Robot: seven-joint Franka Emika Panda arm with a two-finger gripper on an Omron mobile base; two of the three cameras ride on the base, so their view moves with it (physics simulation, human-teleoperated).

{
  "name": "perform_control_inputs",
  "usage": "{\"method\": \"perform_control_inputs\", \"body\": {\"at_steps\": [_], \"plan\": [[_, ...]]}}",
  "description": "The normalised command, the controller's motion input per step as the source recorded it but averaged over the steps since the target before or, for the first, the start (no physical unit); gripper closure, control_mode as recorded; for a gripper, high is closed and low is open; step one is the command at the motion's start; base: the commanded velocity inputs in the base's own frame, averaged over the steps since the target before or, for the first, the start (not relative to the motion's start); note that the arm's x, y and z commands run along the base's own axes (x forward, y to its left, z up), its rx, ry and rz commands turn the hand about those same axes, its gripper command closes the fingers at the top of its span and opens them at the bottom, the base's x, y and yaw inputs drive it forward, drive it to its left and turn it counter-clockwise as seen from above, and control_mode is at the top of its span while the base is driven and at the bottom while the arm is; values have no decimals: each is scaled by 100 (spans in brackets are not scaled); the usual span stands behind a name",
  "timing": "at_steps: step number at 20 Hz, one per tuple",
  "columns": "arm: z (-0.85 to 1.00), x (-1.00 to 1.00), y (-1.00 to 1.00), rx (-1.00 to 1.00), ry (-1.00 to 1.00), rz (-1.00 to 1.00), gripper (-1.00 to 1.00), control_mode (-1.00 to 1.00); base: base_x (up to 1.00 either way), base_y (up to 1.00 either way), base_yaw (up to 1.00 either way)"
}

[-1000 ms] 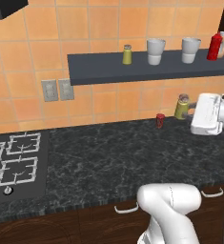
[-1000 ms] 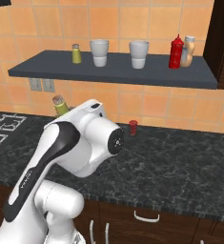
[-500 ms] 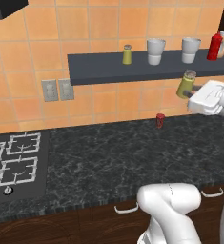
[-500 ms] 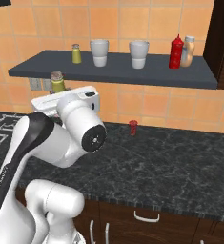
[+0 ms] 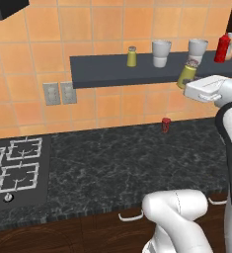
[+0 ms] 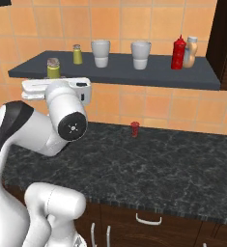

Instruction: Put the shaker and condiment bottle from the counter next to their counterparts in the cabinet.

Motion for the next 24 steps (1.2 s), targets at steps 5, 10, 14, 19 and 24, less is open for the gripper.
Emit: {"method": "perform_control_inputs", "body": {"at_steps": [5,10,14,19,24], "plan": [[5,6,2,0,6,-2,100,-100,0,0,0],[0,28,-2,0,-2,0,100,-100,0,0,0],[0,50,0,-7,0,-8,100,-100,0,0,0],[4,47,0,-9,3,-16,100,-100,0,0,0],[0,42,1,-1,11,-11,100,-100,0,0,0]]}}
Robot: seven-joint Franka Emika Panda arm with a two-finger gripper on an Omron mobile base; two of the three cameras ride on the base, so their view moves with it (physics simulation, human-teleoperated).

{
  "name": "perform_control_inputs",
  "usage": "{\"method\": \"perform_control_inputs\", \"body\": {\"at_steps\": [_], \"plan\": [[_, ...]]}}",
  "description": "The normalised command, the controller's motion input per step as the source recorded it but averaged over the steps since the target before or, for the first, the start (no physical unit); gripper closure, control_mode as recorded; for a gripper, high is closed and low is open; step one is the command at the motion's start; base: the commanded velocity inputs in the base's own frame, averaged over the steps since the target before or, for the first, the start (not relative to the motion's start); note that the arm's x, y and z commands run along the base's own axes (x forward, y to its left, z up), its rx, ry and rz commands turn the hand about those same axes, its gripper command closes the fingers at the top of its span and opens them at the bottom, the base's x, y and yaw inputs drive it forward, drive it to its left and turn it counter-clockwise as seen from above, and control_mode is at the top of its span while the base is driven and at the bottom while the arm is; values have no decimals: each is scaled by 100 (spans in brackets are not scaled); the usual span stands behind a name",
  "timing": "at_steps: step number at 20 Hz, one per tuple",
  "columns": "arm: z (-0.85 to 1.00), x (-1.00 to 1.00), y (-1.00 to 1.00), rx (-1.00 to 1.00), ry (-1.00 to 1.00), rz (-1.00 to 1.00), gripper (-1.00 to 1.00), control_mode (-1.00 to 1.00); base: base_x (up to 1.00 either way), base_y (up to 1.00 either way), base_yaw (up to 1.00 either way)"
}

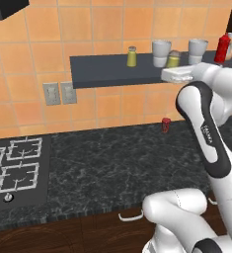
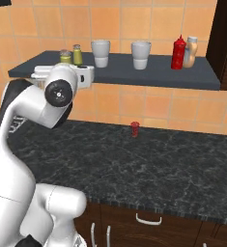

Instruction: Put the shaker and condiment bottle from the counter next to their counterparts in the cabinet.

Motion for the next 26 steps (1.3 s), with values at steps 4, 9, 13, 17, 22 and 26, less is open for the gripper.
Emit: {"method": "perform_control_inputs", "body": {"at_steps": [4,9,13,17,22,26], "plan": [[-8,46,14,0,14,-8,100,-100,0,0,0],[-2,45,2,4,7,-4,100,-100,0,0,0],[-1,19,0,0,0,-3,100,-100,0,0,0],[-28,0,0,-9,-3,0,100,-100,0,0,0],[-15,0,0,-12,-2,0,100,-100,0,0,0],[0,5,0,-1,-6,0,100,-100,0,0,0]]}}
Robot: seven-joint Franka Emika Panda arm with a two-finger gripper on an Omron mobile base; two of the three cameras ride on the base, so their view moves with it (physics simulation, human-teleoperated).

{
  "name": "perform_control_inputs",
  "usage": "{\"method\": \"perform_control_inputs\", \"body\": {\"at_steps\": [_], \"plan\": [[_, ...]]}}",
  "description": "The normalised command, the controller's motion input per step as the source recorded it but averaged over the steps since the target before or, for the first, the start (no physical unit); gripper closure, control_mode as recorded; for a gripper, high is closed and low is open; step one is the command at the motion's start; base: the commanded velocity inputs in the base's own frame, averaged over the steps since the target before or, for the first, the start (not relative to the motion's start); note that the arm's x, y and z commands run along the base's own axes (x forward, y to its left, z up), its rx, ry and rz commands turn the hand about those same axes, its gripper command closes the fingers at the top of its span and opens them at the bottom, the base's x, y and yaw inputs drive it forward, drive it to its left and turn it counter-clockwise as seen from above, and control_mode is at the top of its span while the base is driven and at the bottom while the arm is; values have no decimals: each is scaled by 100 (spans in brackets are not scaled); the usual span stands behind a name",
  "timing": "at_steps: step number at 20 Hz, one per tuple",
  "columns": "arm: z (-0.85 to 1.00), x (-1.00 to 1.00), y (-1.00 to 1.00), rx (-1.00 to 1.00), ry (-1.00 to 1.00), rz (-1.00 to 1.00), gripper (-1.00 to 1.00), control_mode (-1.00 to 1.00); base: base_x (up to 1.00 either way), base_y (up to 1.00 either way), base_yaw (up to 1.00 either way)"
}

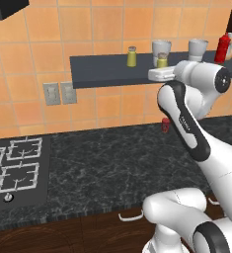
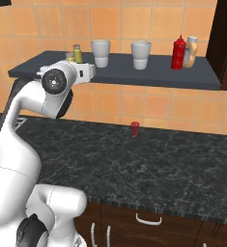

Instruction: Put the shaker and condiment bottle from the counter next to their counterparts in the cabinet.

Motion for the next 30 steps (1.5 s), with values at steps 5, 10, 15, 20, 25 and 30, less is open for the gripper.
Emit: {"method": "perform_control_inputs", "body": {"at_steps": [5,10,15,20,25,30], "plan": [[0,26,0,0,-2,0,100,-100,0,0,0],[0,33,0,1,0,-1,100,-100,0,0,0],[0,39,0,0,0,-4,100,-100,0,0,0],[0,40,0,0,0,-4,100,-100,0,0,0],[0,43,8,0,0,-4,-100,-100,0,0,0],[0,25,0,0,0,-2,-100,-100,0,0,0]]}}
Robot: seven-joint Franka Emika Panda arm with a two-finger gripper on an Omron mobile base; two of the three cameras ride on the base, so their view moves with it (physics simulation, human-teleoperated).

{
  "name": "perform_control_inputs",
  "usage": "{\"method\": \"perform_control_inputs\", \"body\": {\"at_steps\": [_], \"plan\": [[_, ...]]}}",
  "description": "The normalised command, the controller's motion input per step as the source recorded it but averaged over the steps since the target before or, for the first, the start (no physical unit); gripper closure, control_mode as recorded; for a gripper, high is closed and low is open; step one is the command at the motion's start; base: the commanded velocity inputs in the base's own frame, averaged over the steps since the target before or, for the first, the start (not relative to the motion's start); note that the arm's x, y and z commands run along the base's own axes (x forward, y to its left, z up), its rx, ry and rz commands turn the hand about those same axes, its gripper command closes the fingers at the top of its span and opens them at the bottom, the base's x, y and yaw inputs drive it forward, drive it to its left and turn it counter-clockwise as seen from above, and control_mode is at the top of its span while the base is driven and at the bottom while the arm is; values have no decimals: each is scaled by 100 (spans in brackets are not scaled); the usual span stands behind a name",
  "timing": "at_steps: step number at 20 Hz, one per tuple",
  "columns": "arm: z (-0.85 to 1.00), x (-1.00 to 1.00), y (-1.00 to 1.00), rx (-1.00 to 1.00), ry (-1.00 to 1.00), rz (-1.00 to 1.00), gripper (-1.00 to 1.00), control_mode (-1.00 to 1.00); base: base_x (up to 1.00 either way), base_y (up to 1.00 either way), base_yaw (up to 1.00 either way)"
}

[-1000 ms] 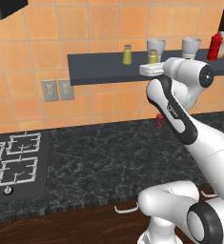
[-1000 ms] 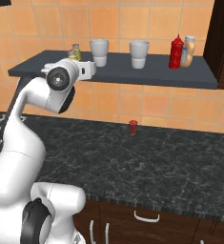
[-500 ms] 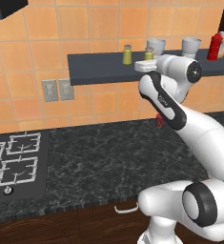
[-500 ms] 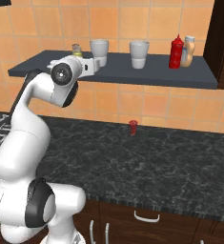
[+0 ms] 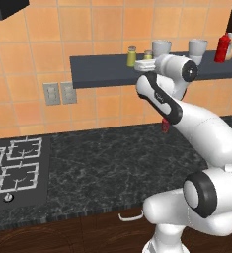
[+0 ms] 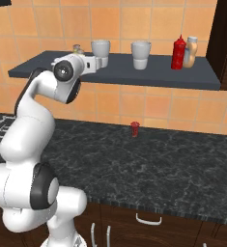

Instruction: Put the shaker and condiment bottle from the counter next to their counterparts in the cabinet.

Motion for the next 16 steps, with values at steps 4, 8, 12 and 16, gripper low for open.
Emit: {"method": "perform_control_inputs", "body": {"at_steps": [4,8,12,16], "plan": [[0,13,0,2,0,0,-100,-100,0,0,0],[0,10,0,0,0,0,-100,-100,0,0,0],[0,6,0,1,0,0,-100,-100,0,0,0],[0,-18,-8,10,-5,0,-100,-100,0,0,0]]}}
